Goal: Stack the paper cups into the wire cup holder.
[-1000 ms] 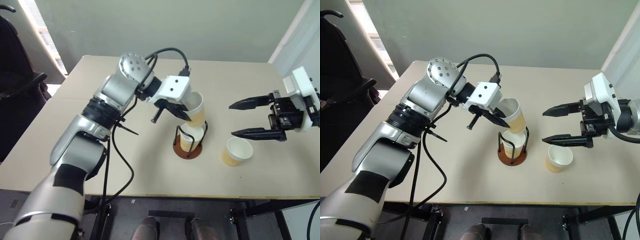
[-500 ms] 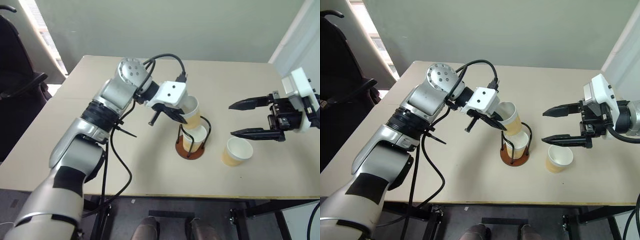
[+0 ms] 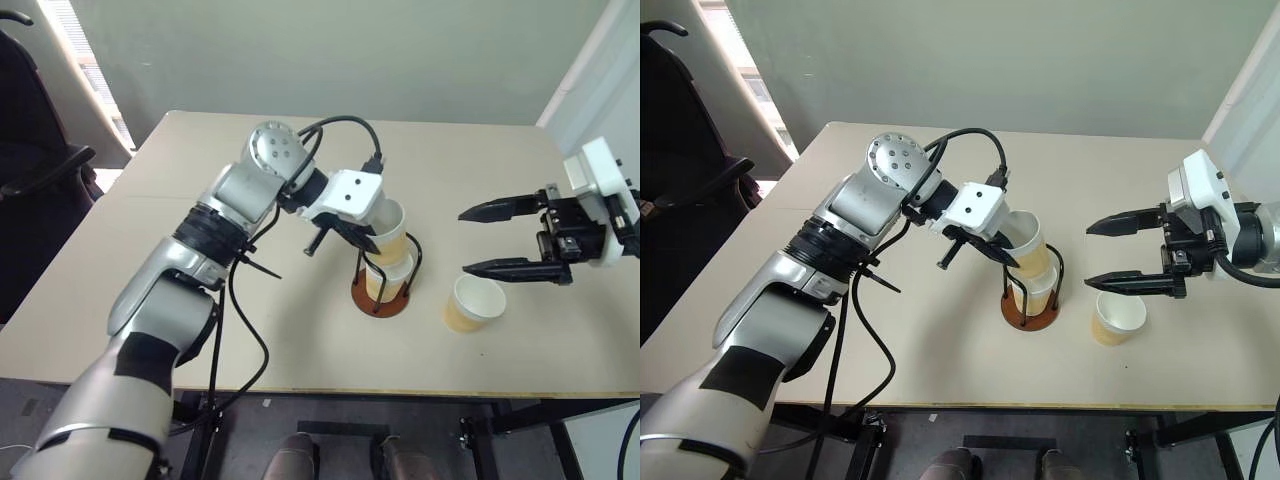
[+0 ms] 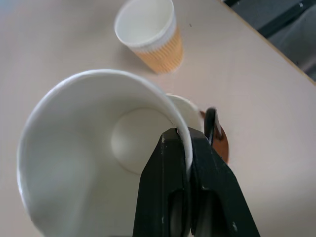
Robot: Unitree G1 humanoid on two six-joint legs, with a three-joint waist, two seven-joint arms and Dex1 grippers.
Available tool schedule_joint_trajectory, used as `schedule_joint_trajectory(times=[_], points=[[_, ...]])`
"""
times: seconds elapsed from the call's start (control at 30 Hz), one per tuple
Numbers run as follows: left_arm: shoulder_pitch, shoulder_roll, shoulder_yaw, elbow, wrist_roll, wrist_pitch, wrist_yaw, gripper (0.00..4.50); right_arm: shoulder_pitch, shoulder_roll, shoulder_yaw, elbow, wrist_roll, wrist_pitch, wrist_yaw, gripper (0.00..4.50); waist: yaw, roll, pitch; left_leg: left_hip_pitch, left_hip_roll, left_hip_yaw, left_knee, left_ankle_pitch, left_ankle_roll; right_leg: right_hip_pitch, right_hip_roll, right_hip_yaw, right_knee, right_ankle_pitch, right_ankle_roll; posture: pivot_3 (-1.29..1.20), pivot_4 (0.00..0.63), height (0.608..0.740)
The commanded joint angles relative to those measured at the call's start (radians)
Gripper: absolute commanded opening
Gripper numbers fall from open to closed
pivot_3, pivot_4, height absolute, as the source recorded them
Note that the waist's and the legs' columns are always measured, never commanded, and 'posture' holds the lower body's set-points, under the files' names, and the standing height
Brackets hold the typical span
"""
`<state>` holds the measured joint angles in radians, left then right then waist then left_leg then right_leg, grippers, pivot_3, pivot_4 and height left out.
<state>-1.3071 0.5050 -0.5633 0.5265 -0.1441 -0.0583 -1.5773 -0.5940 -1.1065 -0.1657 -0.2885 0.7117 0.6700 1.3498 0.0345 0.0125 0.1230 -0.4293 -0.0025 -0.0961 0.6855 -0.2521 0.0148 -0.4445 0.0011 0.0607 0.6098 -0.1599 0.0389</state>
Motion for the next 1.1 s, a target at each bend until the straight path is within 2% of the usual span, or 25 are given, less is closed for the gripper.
schedule_joint_trajectory(times=[0.03,0.47,0.7,0.8,1.1], points=[[-0.001,-0.001,-0.007,-0.029,-0.006,-0.017,-0.037,0.05,0.005,-0.029,-0.036,-0.022,0.007,-0.015,0.014,3.76,0.000,0.000,0.000,0.000,0.000,0.000,0.000,0.000,0.000,0.000,0.000,0.000,0.000,0.000,0.000,0.00,0.150,0.740],[0.000,-0.018,-0.032,-0.027,0.001,-0.028,-0.037,0.05,0.002,-0.082,-0.025,0.109,-0.096,-0.122,0.052,3.76,0.000,0.000,0.000,0.000,0.000,0.000,0.000,0.000,0.000,0.000,0.000,0.000,0.000,0.000,0.000,0.00,0.150,0.740],[0.009,-0.028,-0.028,-0.006,0.057,-0.054,-0.036,0.05,0.002,-0.085,-0.027,0.117,-0.102,-0.129,0.061,3.76,0.000,0.000,0.000,0.000,0.000,0.000,0.000,0.000,0.000,0.000,0.000,0.000,0.000,0.000,0.001,0.00,0.150,0.740],[0.007,-0.035,-0.021,-0.005,0.069,-0.049,-0.035,0.67,0.001,-0.086,-0.027,0.116,-0.101,-0.125,0.062,3.76,0.000,0.000,0.000,0.000,0.000,0.000,0.000,0.000,0.000,0.000,0.000,0.000,0.000,0.000,0.001,0.00,0.150,0.740],[-0.060,-0.098,0.084,0.072,0.067,0.023,0.012,3.85,-0.004,-0.087,-0.010,0.121,-0.113,-0.120,0.064,3.76,0.000,0.000,0.000,0.000,0.000,0.001,0.002,0.000,0.001,0.001,0.000,0.000,0.000,0.001,0.001,0.00,0.150,0.740]])
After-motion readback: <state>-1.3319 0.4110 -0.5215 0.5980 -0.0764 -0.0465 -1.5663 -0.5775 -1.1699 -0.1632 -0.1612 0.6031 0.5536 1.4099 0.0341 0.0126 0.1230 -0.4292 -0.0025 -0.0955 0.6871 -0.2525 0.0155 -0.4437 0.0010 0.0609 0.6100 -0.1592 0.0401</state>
